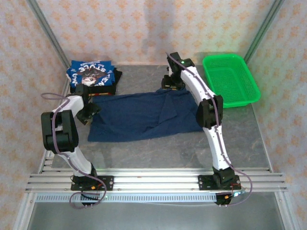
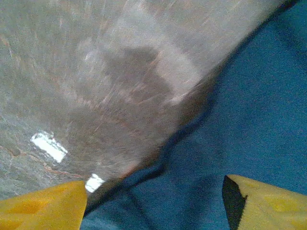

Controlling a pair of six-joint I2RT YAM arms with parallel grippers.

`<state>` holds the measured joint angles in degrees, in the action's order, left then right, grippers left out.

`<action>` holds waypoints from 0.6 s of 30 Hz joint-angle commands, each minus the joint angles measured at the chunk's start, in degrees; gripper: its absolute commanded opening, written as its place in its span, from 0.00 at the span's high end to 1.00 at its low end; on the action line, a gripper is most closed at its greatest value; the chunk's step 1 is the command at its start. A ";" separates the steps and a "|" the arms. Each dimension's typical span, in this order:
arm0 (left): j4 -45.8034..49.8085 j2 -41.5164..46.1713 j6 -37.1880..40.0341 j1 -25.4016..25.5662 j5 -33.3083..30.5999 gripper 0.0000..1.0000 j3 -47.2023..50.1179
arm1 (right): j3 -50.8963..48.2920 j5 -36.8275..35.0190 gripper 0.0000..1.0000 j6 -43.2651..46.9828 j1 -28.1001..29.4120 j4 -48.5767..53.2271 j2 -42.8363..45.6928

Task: Fold and stack the t-shirts

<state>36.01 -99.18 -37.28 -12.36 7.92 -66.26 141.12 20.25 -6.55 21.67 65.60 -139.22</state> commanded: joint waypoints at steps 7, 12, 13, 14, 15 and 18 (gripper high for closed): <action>7.58 19.39 -0.37 0.25 1.44 0.00 -10.57 | -34.95 12.06 0.41 -15.08 -3.60 -8.36 29.79; 6.88 26.52 1.93 2.08 4.73 0.00 -6.39 | -62.59 19.03 0.44 -26.19 -4.75 -30.81 39.39; 7.16 27.19 2.45 2.32 4.66 0.00 -5.17 | -65.19 19.63 0.44 -27.42 -4.81 -34.37 39.71; 7.85 27.67 2.71 2.34 4.41 0.00 -3.74 | -66.98 19.32 0.45 -28.27 -4.87 -37.14 39.72; 8.42 27.90 3.12 2.35 4.32 0.00 -2.40 | -68.19 19.38 0.46 -29.12 -4.84 -39.32 39.37; 8.97 27.63 3.70 2.34 5.62 0.00 1.26 | -69.22 20.09 0.47 -30.33 -4.84 -43.23 37.31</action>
<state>41.04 -70.74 -35.70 -10.07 12.21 -68.36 71.96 37.98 -32.42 17.12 34.06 -101.73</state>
